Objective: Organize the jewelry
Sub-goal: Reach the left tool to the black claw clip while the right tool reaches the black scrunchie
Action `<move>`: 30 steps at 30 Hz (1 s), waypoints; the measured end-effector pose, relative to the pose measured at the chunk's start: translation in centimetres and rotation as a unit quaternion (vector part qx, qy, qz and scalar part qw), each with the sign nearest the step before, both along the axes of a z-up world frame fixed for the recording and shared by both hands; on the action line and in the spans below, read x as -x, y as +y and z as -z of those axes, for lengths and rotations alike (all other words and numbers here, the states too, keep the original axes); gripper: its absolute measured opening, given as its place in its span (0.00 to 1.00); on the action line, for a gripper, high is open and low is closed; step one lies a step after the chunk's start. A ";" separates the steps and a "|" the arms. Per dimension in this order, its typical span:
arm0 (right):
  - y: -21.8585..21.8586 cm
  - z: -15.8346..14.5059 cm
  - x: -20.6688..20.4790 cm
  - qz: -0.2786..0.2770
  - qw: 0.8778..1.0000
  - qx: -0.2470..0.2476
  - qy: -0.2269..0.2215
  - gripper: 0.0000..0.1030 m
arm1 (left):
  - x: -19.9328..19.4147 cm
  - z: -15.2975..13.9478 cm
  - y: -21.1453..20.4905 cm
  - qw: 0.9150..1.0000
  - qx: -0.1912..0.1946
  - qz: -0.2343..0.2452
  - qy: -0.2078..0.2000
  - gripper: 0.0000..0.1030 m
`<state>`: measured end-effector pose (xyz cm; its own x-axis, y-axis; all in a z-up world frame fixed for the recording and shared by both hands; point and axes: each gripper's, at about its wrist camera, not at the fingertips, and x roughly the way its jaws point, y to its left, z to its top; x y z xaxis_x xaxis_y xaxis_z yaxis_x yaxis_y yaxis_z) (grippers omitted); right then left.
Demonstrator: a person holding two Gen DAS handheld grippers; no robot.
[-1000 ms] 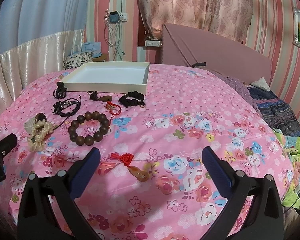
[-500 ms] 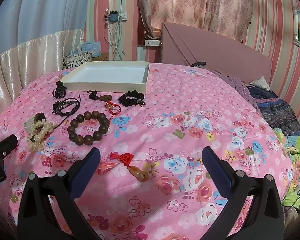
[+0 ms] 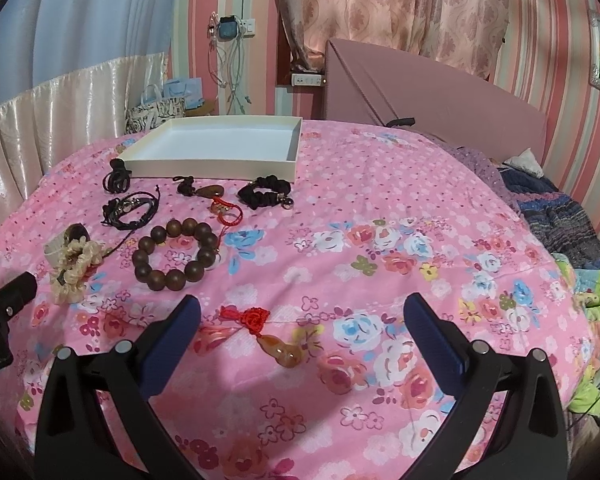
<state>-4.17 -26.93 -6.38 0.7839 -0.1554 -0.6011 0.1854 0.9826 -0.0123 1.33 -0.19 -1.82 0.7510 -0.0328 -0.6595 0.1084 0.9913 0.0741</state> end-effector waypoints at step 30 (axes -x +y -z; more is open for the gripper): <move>-1.8 -5.9 -21.2 -0.080 0.994 -0.012 0.070 0.98 | -23.3 -5.2 1.4 0.995 0.070 0.007 0.077 0.97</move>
